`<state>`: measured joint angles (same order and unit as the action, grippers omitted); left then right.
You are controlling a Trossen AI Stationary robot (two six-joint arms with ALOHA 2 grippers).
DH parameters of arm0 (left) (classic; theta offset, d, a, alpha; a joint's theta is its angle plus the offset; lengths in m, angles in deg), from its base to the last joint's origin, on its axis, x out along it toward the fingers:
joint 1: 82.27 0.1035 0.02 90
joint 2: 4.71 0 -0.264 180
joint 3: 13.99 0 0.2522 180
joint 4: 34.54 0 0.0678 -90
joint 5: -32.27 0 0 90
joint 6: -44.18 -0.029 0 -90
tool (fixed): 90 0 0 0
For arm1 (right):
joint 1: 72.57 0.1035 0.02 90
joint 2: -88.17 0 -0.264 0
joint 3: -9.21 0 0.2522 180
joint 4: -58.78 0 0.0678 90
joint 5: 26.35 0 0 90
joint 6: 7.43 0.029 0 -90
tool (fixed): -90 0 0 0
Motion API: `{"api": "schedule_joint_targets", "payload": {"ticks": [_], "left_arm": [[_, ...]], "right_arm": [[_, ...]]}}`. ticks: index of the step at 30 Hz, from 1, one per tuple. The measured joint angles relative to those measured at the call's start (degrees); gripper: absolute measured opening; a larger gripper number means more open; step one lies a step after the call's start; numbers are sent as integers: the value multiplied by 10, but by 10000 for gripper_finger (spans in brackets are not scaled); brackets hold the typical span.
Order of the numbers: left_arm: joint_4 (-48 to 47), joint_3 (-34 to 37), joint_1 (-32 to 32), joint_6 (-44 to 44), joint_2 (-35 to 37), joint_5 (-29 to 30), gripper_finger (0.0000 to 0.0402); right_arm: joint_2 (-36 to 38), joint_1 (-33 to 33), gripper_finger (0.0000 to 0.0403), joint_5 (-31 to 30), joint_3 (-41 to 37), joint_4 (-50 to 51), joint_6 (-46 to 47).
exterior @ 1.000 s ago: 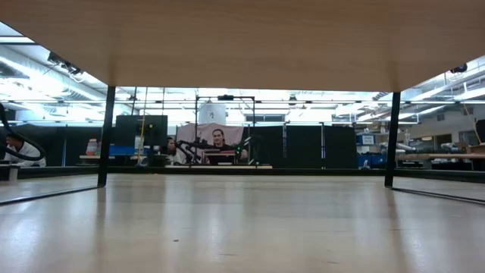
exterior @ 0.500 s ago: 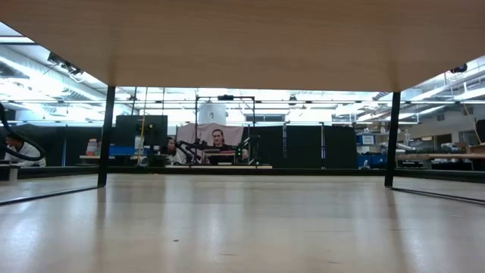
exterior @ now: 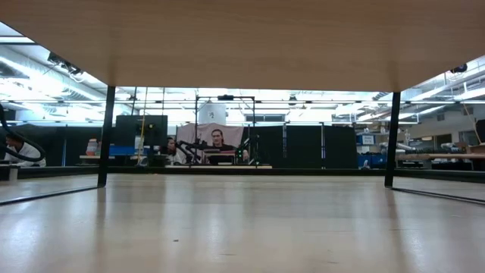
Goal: Place coffee mugs
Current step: Return to Home Position
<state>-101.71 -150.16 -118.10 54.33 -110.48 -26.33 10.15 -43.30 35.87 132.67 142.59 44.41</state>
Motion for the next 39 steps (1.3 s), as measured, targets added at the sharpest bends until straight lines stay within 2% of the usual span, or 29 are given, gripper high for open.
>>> {"api": "schedule_joint_targets", "payload": {"ticks": [6,14,18,22,26,39], "left_arm": [[0,0,0,-3,48,8,156],[-2,0,0,-17,93,15,156],[-7,0,-3,-16,112,17,156],[-15,0,-4,-16,122,19,156],[-18,0,-4,-15,126,17,156],[-17,0,-3,-17,127,16,156]], "right_arm": [[27,0,91,-27,0,-1,-96],[48,0,91,-33,-1,8,-179],[70,7,91,-40,-31,10,-201],[110,15,91,-62,-102,6,-207],[167,18,91,-57,-199,-48,-219],[367,17,91,38,-530,-387,-401]]}}
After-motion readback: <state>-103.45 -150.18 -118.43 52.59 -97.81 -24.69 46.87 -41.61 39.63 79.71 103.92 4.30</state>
